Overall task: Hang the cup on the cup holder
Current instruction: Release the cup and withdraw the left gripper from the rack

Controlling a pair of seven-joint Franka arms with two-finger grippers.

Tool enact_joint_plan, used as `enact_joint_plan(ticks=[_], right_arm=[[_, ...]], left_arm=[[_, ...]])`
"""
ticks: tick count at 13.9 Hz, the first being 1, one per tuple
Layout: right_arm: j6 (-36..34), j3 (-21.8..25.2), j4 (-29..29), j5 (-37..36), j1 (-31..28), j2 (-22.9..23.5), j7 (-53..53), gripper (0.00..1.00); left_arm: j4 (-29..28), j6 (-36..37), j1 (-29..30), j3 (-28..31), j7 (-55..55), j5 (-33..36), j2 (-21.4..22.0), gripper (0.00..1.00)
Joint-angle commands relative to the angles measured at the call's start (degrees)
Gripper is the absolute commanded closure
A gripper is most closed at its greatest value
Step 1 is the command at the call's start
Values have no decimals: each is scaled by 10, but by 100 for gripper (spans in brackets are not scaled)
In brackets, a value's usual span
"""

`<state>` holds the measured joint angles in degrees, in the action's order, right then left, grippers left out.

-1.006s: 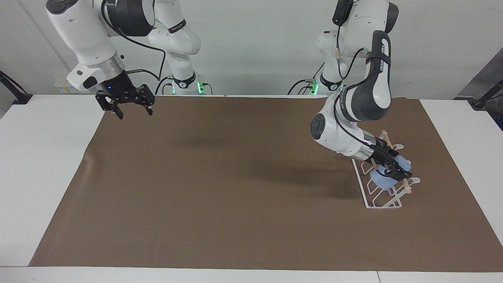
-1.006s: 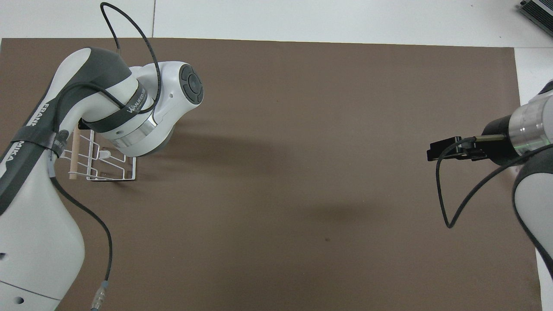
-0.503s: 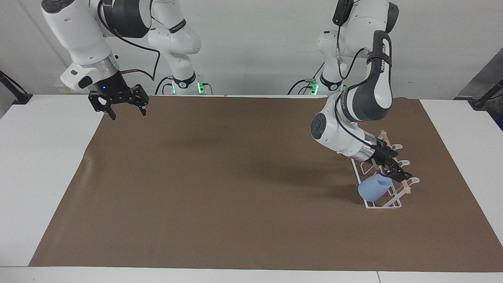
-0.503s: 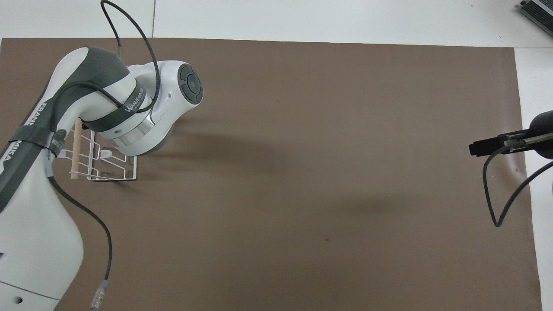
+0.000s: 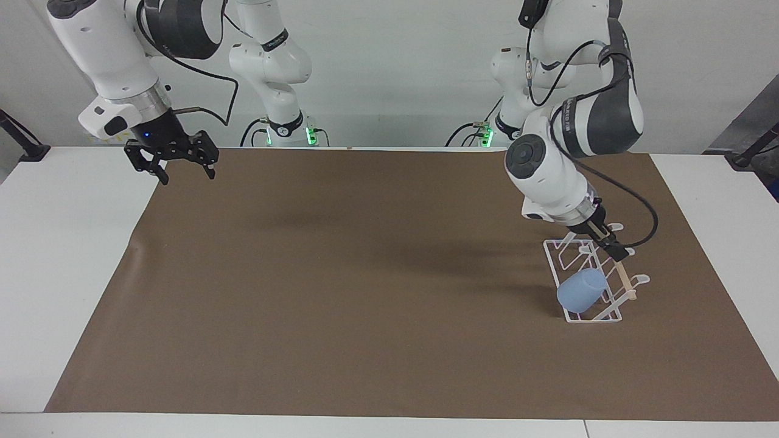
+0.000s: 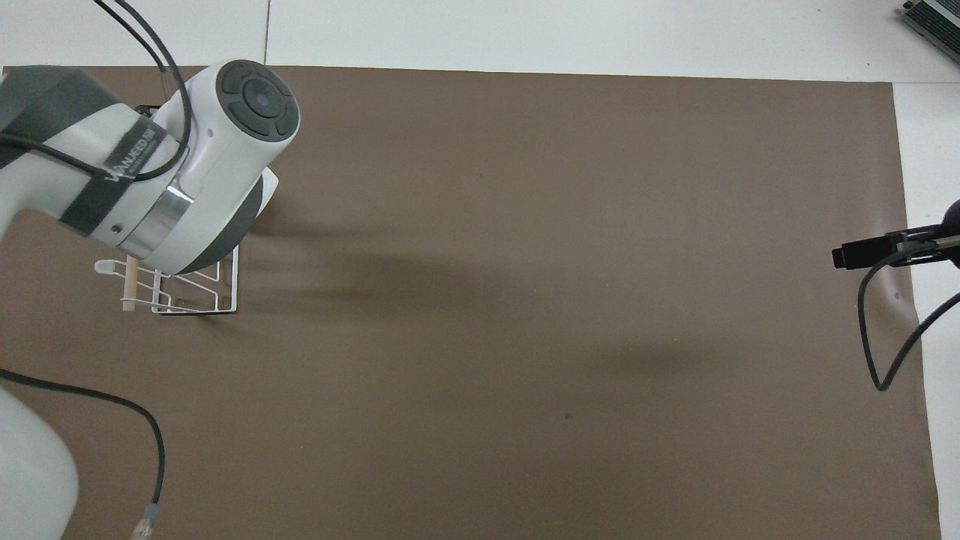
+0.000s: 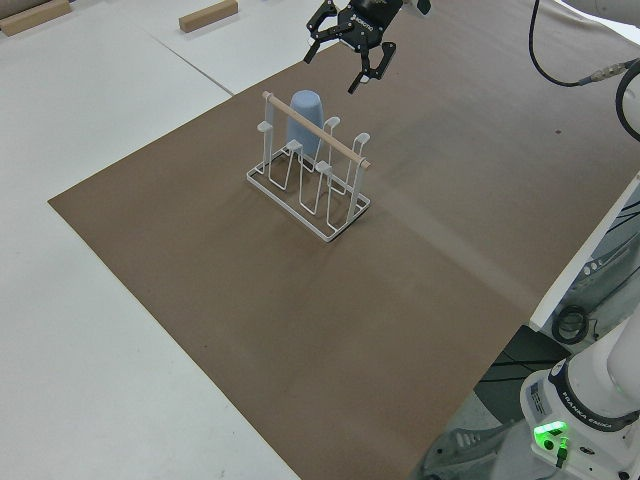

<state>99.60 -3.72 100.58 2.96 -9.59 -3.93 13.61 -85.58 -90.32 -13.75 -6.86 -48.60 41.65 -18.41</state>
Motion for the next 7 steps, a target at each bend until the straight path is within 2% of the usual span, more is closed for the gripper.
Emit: enact_joint_plan(ticks=[1,3,4,7], right_arm=[[2,3,2,-2,19,-9,-48,0],[0,-3,2,-3,24,-17,-107,0],[5,-3,2,-3,29,-17,-108,0],[0,-3,2,-2,23,-18,-108,0]], left_arm=[[-12,0,17,3,4,-74,42,0],[-14,-2,53,3,19,-146,80,0],[-16,-2,71,3,25,-188,98,0],[-25,5,97,2,28,-255,140,0]])
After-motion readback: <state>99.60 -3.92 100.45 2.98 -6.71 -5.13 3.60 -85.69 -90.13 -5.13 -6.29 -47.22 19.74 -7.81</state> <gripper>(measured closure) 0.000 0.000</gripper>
